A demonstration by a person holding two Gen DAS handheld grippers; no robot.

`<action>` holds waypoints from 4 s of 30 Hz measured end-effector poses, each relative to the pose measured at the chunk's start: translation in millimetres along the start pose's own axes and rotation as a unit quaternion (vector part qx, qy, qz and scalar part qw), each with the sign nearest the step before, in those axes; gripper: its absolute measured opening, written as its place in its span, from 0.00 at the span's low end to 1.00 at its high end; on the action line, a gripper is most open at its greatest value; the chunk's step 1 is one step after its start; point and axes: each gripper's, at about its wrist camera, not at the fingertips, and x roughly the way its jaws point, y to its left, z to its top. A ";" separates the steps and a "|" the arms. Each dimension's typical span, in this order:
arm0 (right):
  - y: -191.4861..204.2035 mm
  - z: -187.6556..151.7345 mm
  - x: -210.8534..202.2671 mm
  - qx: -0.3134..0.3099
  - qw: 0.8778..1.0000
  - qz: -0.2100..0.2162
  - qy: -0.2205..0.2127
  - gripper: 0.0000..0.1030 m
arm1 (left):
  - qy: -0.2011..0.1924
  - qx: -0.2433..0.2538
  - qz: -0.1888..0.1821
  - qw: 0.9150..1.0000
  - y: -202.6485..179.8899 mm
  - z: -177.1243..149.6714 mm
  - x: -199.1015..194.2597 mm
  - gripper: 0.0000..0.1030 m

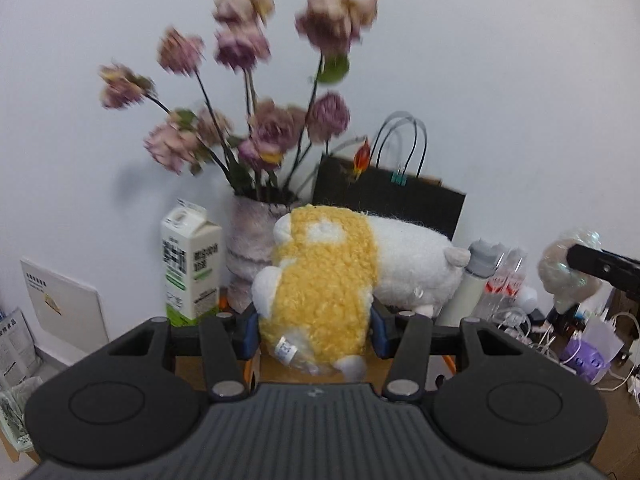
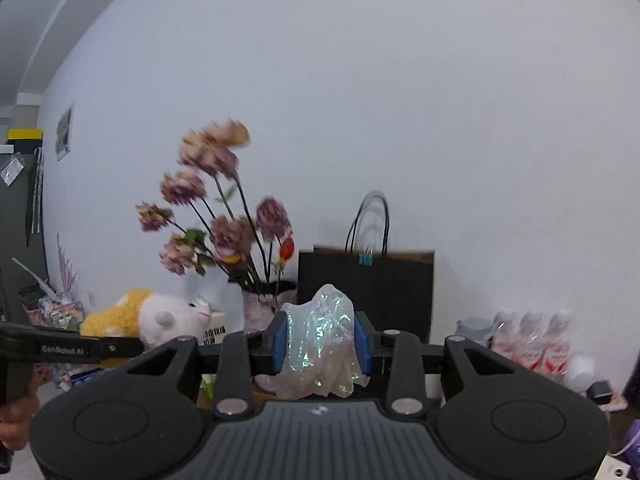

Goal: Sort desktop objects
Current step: 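Lower both held items into the cardboard box and open both tools, then withdraw both tools from the box back toward the cluttered items, then grasp the red rose with the left tool while the right tool grasps the purple pouch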

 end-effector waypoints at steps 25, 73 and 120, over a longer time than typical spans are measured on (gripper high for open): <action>-52.4 -156.6 298.7 0.078 0.928 -0.076 0.356 0.46 | 0.207 0.026 0.083 0.975 3.0 -80.0 267.8 0.66; 86.1 -260.2 -145.8 0.081 0.987 -0.059 0.122 0.83 | 0.065 0.061 0.045 0.995 -24.2 -268.9 -132.7 1.00; 54.9 -255.4 8.8 0.029 0.982 -0.112 0.148 0.55 | 0.053 0.055 0.018 0.997 4.9 -217.6 35.4 0.36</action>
